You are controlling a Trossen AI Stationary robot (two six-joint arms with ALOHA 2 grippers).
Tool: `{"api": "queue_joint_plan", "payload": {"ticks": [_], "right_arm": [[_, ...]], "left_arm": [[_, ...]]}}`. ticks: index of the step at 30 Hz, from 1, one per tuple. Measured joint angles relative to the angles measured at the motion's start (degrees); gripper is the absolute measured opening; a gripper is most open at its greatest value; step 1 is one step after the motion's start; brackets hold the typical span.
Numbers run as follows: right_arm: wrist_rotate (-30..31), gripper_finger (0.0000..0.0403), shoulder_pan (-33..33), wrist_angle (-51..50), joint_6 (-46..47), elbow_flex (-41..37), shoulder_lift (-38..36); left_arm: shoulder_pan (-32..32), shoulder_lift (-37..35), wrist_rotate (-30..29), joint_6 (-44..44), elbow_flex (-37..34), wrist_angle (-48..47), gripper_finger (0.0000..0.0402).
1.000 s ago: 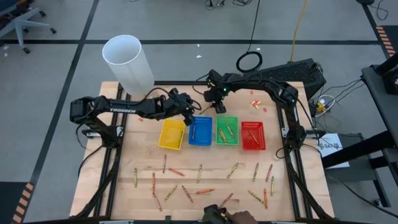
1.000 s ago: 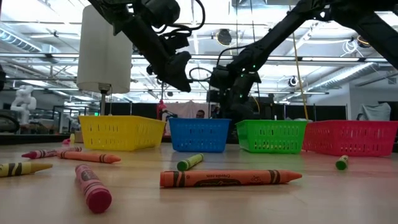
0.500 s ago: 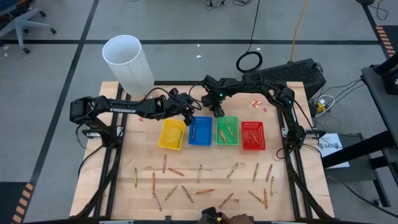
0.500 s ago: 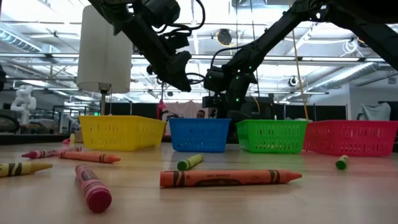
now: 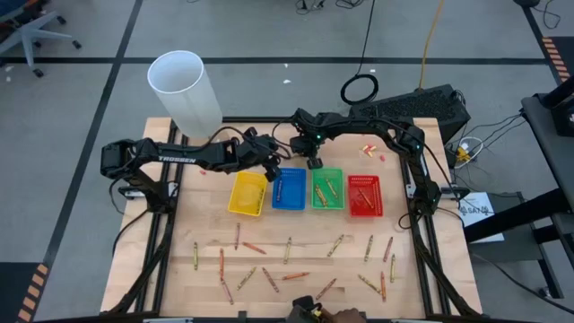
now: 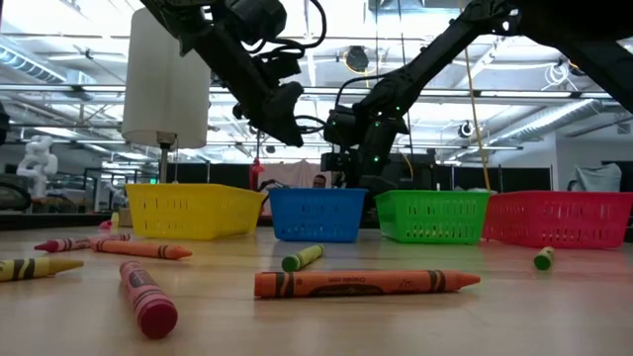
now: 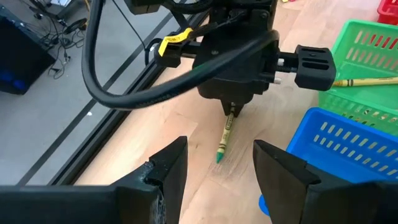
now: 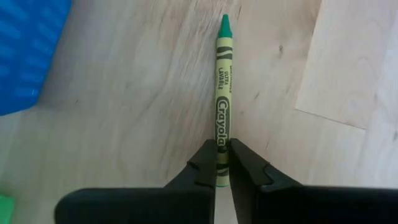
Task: Sort crayons
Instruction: Put the green crayon into the yellow bin
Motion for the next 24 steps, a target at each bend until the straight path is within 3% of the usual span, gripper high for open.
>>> {"api": "queue_joint_plan", "payload": {"ticks": [18, 20, 24], "right_arm": [[-0.11, 0.0001, 0.17, -8.08, 6.43, -0.09, -11.12], [-3.61, 0.0001, 0.12, -11.04, 7.04, -0.09, -12.54], [-16.53, 0.0001, -1.18, -17.43, 9.12, -0.09, -15.23]], "left_arm": [[-0.22, -0.03, 0.03, 0.35, 0.0, -0.81, 0.018], [-0.22, -0.82, 0.03, 1.04, 0.0, -1.11, 0.018], [-0.22, -4.67, 0.0, 2.55, 0.0, -0.64, 0.018]]}}
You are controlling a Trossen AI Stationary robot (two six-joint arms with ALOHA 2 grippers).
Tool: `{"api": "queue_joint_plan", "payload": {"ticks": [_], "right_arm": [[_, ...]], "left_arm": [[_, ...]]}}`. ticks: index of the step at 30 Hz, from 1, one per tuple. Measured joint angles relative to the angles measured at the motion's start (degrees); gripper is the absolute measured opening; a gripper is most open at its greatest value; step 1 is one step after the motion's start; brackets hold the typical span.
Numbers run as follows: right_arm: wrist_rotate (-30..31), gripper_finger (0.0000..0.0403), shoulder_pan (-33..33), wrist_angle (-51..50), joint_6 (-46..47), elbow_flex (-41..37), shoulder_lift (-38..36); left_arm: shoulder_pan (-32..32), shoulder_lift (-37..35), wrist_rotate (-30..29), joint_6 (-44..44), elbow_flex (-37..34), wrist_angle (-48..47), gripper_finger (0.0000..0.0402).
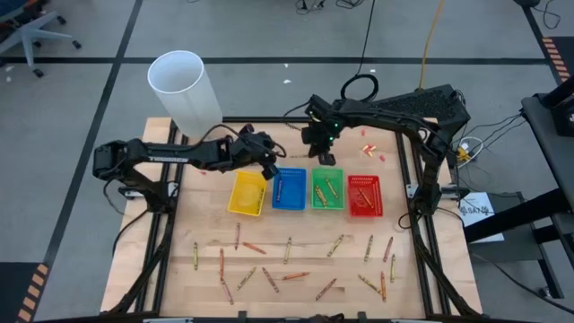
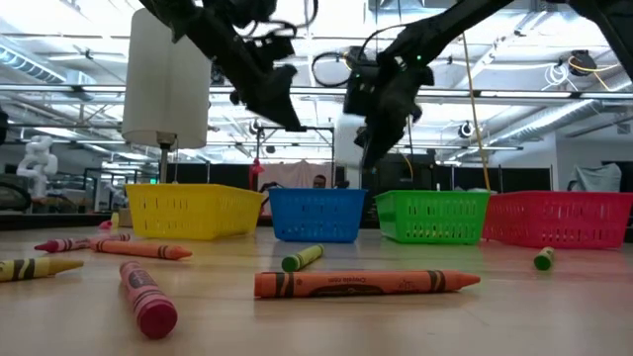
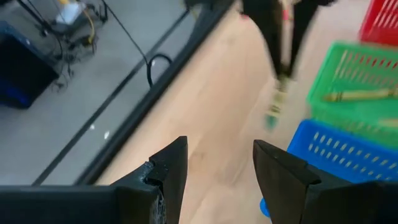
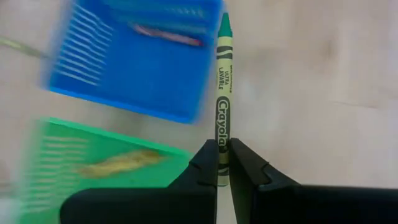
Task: Sort crayons
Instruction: Put the green crayon into the yellow bin
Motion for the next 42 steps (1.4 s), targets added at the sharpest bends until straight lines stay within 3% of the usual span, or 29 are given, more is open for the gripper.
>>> {"api": "queue_joint_plan", "payload": {"ticks": [5, 12, 15, 18, 27, 38, 42], "right_arm": [[-13.43, 0.0001, 0.25, 0.04, -0.16, -2.59, -2.12], [-29.18, 0.0001, 3.3, 19.49, 3.7, -11.08, -2.8], [-29.73, 0.0001, 5.75, 29.62, 8.05, -14.13, -2.82], [-29.8, 0.0001, 8.08, 34.97, 9.15, -15.48, -2.8], [-28.17, 0.0001, 11.96, 35.93, 7.71, -15.52, -2.87], [-28.09, 0.0001, 14.34, 57.24, 13.76, -15.52, -2.87], [-27.72, 0.0001, 14.98, 67.96, 18.41, -15.52, -2.87]], "left_arm": [[-0.55, -5.23, 1.61, 2.23, 0.04, 0.31, 0.018], [-4.54, -8.75, 6.06, 0.4, 0.04, -2.99, 0.018], [-7.73, -10.96, 5.09, -2.13, 0.0, -5.99, 0.018], [-11.19, -13.8, 0.54, -2.48, 0.0, -6.05, 0.018], [-17.47, -23.65, -4.46, -2.53, 0.02, -10.31, 0.018], [-25.67, -20.61, -6.26, 3.57, -0.02, 0.1, 0.018], [-27.89, -20.02, -11.12, 3.58, -0.02, 0.0, 0.018]]}}
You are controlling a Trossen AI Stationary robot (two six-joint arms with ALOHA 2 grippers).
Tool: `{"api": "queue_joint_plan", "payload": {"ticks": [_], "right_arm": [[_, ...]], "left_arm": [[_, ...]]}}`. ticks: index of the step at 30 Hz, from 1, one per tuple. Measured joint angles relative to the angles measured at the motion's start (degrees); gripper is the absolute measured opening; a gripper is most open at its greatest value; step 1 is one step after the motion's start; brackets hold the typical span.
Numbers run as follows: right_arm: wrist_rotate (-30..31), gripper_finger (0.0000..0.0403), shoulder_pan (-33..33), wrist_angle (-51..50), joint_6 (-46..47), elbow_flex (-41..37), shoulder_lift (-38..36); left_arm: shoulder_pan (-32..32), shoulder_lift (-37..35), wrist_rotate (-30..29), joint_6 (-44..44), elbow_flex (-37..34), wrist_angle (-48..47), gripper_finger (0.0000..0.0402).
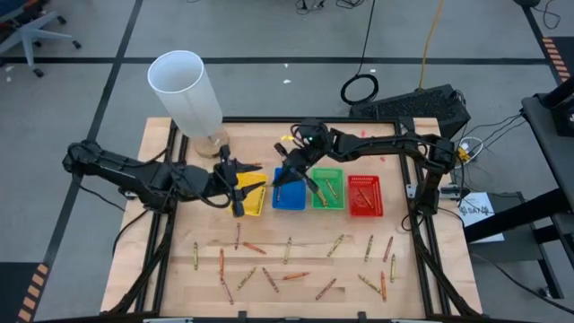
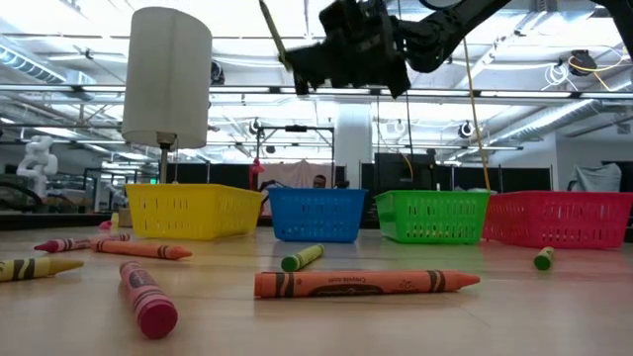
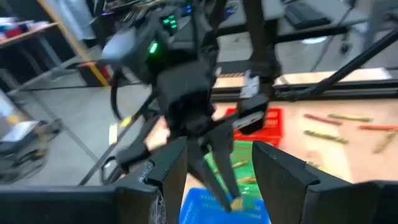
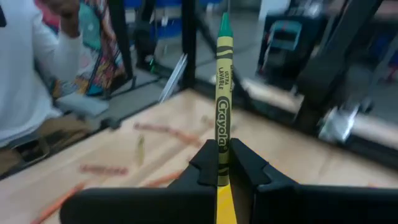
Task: Sort crayons
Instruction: Put the green crayon into the yellow bin
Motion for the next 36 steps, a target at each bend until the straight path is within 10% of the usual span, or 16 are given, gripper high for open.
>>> {"api": "queue_joint_plan", "payload": {"ticks": [11, 27, 36], "right_arm": [[2.52, 0.0001, 1.42, 15.18, 3.69, 0.0, 0.02], [7.25, 0.0001, 4.5, 25.17, 5.73, 0.0, 0.04], [7.32, 0.0002, 4.48, 25.74, 7.27, 0.0, 0.04]], "left_arm": [[-7.89, -0.45, -11.76, 0.13, -0.04, 0.4, 0.018], [-8.32, 4.16, -12.34, 5.65, -0.04, 11.03, 0.0179], [-8.0, 5.27, -12.4, 6.44, -0.04, 11.89, 0.0103]]}}
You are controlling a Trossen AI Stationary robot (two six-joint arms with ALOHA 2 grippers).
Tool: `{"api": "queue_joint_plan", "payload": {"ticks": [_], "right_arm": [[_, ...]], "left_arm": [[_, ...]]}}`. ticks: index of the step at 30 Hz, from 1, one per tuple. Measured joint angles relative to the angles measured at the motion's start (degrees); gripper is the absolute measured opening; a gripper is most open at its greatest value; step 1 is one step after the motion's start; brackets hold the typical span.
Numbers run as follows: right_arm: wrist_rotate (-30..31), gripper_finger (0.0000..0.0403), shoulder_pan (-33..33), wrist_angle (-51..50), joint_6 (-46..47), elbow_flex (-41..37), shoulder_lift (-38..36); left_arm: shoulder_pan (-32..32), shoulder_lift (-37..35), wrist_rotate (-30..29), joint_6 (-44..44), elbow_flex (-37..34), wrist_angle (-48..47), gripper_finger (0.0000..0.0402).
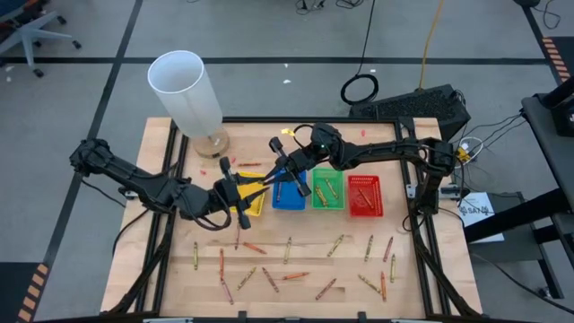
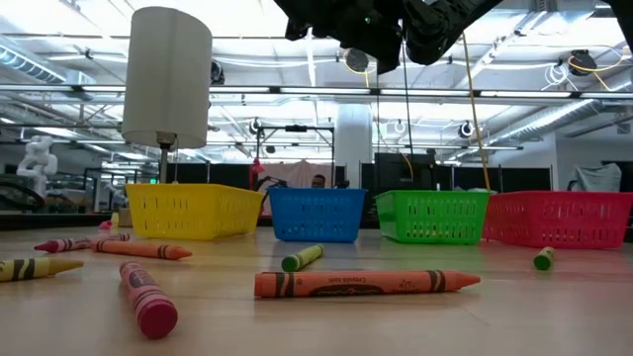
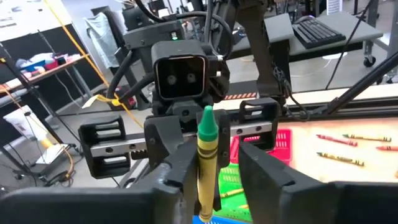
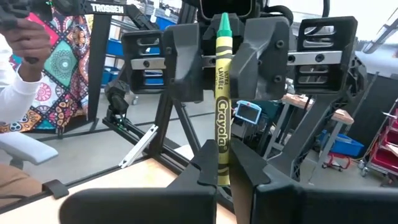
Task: Sort crayons
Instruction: Put the green crayon into the yellow bin
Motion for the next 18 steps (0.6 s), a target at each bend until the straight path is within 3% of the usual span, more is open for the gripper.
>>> {"api": "queue_joint_plan", "payload": {"ticks": [8, 12, 18], "right_arm": [[1.58, 0.0007, 0.04, -0.11, 1.87, 0.0, 0.0], [4.03, 0.0047, -0.56, -3.85, 4.72, 0.0, -0.54], [10.41, 0.0125, -1.48, -19.0, 2.04, 0.0, -4.41]], "left_arm": [[0.03, -0.04, -2.23, -1.66, 0.0, -0.17, 0.0015], [-0.33, -0.15, -3.91, -1.88, 0.0, -0.84, 0.0013], [-1.76, -0.56, -5.43, -3.23, 0.0, -2.15, 0.0034]]}}
